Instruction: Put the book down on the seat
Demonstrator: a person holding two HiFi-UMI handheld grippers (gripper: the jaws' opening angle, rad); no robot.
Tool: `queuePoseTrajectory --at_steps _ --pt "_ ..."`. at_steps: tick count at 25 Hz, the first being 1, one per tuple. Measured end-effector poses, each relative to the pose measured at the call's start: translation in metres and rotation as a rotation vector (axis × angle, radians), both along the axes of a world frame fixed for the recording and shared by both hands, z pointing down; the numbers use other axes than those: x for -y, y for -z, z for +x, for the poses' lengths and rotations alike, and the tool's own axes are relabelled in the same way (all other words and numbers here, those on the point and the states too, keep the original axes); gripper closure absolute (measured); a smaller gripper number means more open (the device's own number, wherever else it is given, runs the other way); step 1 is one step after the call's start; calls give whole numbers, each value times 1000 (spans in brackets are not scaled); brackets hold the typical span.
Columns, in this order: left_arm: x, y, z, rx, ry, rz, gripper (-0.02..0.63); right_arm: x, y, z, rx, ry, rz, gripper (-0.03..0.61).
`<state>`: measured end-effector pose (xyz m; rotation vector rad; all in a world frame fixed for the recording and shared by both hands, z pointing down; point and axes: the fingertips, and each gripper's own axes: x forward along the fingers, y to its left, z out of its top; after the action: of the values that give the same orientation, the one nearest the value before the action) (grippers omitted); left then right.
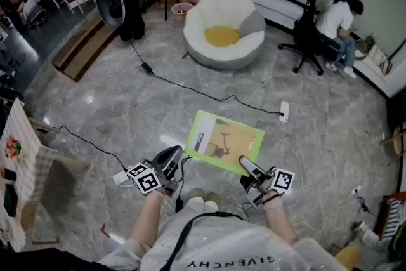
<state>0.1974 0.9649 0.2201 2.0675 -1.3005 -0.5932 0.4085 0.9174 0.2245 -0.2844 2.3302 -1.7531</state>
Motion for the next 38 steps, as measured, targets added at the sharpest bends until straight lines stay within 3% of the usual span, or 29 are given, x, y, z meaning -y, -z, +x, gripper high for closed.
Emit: queuePoseTrajectory --at_steps 24,32,38 --pt "9 4 -5 15 86 41 589 12 3 7 -1 1 65 423" --pt "42 10 20 17 65 84 589 39 4 25 18 -33 45 423" --pt "67 -2 19 18 64 56 589 62 -9 24 -9 -25 36 423"
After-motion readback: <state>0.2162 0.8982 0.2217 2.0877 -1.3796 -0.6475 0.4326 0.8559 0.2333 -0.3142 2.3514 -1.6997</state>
